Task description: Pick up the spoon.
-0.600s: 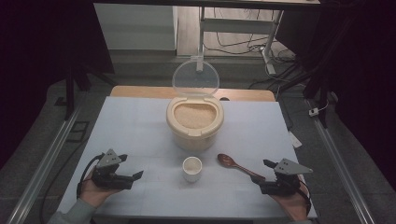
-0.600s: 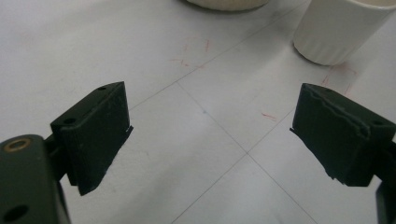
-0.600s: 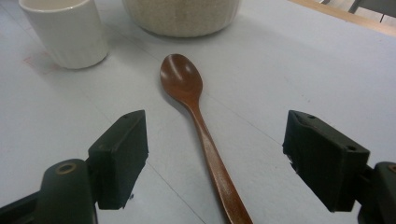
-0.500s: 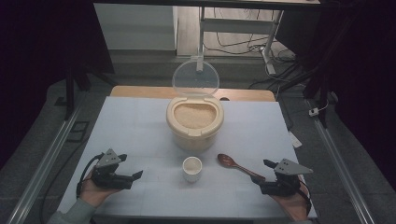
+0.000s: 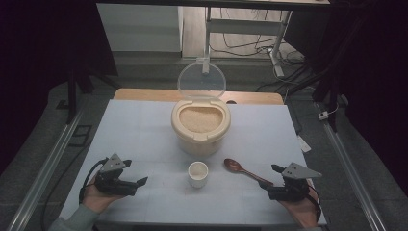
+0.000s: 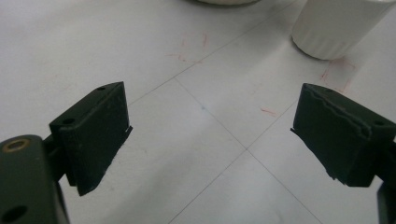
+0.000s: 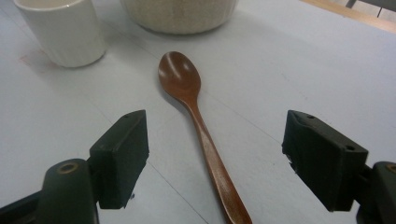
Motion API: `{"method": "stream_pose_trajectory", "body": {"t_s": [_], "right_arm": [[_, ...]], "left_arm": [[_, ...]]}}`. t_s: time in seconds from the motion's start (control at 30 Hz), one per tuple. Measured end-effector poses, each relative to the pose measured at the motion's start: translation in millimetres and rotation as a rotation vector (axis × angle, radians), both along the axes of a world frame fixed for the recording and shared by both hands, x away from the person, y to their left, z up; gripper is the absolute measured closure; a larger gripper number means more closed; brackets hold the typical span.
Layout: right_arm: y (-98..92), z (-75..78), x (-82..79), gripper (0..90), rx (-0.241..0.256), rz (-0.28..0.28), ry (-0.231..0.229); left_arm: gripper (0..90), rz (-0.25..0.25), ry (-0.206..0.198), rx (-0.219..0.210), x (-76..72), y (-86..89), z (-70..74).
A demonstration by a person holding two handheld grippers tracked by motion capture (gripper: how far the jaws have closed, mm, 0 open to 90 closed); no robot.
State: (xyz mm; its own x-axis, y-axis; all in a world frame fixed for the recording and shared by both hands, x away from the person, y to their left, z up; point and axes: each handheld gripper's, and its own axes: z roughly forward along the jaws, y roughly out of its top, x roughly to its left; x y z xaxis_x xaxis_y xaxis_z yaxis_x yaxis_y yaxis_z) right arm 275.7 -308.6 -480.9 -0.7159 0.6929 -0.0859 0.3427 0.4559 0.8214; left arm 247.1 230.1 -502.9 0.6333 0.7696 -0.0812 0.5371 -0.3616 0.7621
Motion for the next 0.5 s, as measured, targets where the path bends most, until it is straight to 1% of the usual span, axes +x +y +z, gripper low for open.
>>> {"method": "stream_pose_trajectory", "body": {"t_s": [0.13,0.17,0.2,0.27,0.3,0.37,0.4,0.43,0.47,0.5], "right_arm": [[2.1,5.5,0.8,23.3,-0.009,0.002,0.010],[4.1,10.2,2.0,23.4,-0.028,0.007,0.014],[5.0,12.6,3.0,23.6,-0.038,0.012,0.016],[7.2,17.4,5.7,23.8,-0.055,0.022,0.036],[7.2,17.4,5.7,23.8,-0.055,0.022,0.036],[11.2,22.5,10.7,24.0,-0.074,0.039,0.061],[11.2,22.5,10.7,24.0,-0.074,0.039,0.061],[15.1,25.9,14.6,24.0,-0.104,0.042,0.081],[15.1,25.9,14.6,24.0,-0.104,0.042,0.081],[17.1,27.9,16.9,24.0,-0.124,0.049,0.092]], "left_arm": [[10.7,-0.001,0.003,-0.004,0.9,-0.2,0.2],[10.7,-0.003,0.004,-0.003,1.2,-0.2,0.2],[10.7,-0.004,0.003,-0.002,1.6,-0.1,0.1],[10.7,-0.006,0.007,-0.002,2.3,0.0,-0.1],[10.7,-0.006,0.008,-0.002,2.3,0.0,-0.1],[10.7,-0.006,0.008,-0.006,1.9,0.1,0.3],[10.7,-0.006,0.008,-0.005,1.8,0.2,0.5],[10.7,-0.006,0.008,-0.005,1.8,0.1,0.6],[10.7,-0.007,0.009,-0.006,1.7,0.0,0.5],[10.7,-0.008,0.010,-0.004,1.7,-0.2,0.2]]}}
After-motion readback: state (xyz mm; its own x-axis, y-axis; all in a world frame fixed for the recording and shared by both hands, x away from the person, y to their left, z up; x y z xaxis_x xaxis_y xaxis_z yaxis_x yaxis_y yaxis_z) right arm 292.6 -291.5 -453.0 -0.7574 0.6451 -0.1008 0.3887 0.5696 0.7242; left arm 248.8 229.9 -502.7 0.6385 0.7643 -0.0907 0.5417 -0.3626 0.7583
